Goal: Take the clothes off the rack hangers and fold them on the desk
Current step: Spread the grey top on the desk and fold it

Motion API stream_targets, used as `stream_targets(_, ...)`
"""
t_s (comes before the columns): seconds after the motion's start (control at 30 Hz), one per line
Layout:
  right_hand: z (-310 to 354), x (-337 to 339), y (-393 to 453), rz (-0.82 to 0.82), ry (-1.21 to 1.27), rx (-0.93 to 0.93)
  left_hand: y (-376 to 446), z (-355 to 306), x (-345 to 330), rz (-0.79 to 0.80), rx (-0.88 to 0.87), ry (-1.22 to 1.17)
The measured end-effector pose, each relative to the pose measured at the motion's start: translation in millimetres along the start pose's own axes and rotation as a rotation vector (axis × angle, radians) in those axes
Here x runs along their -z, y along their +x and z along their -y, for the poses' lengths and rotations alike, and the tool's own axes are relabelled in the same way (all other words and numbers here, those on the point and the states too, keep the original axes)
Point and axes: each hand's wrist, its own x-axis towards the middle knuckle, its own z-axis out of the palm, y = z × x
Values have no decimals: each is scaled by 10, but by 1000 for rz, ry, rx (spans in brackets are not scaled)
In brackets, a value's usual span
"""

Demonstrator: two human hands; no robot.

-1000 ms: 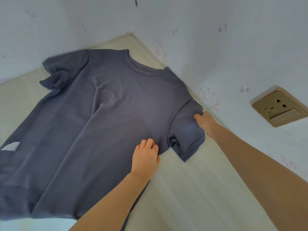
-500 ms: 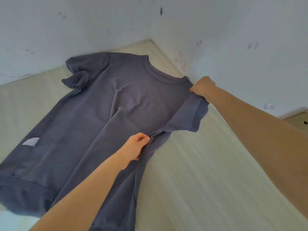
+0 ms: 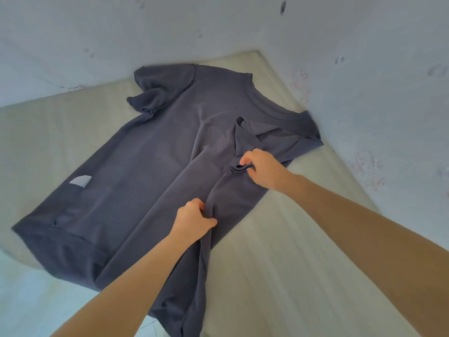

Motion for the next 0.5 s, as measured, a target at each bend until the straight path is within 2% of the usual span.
stream_targets(0.1, 229, -216, -82, 152, -53, 213, -101, 45, -80, -17, -19, 96)
stream_targets(0.23, 428, -449, -116, 297, -180, 345, -261, 118, -133, -62, -9, 141)
stream_targets(0.4, 515, -554, -115, 269, -298, 370, -457, 238, -157, -82, 6, 109)
stream_targets(0.5, 520, -531, -89, 258, -370, 346, -543, 325, -113, 27, 29, 62)
